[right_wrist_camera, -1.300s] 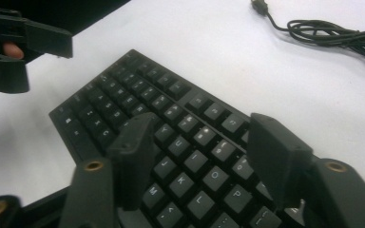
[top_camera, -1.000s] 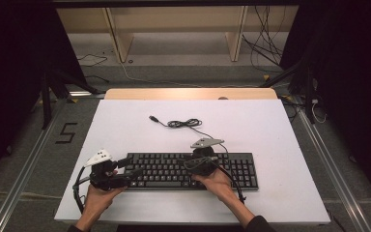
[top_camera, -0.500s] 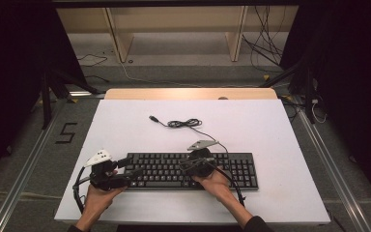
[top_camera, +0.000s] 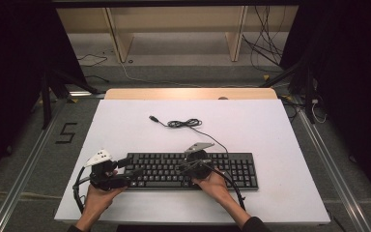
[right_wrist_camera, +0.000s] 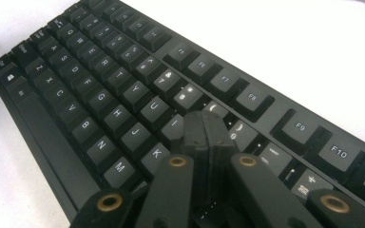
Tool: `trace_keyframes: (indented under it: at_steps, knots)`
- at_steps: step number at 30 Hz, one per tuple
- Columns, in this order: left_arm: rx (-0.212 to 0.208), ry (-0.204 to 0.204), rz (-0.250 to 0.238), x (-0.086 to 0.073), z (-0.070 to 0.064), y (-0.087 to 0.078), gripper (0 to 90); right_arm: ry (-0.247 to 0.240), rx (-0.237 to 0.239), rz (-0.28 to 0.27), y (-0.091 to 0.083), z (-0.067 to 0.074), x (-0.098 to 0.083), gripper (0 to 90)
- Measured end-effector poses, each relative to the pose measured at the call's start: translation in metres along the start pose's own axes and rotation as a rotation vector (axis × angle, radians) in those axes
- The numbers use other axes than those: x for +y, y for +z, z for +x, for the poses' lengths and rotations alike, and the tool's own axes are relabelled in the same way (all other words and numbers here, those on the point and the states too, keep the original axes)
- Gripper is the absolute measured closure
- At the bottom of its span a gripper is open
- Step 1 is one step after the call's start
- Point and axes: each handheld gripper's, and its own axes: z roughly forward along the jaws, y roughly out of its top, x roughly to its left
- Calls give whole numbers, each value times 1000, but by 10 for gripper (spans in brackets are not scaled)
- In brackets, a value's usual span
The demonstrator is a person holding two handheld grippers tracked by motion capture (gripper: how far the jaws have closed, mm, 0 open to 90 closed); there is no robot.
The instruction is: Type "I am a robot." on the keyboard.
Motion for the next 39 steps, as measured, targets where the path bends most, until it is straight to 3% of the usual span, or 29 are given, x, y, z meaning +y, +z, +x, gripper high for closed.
trace_keyframes:
  at_steps: [5,10,14,21,29,39]
  knots:
    - [2,-3,-4,0,0,0,247,-3,-8,0,0,1,0,900]
    - [3,-4,-3,0,1,0,247,28,7,-6,-2,-1,0,887]
    - [4,-5,-3,0,2,0,247,46,15,-41,-8,-5,-1,860]
    - [5,-5,-2,0,1,1,247,63,47,-84,-18,-4,0,749]
    - [4,-3,-1,1,1,1,251,69,81,-122,-30,-4,0,518]
    - [-10,26,22,3,-2,11,330,74,98,-153,-47,-5,-7,416]
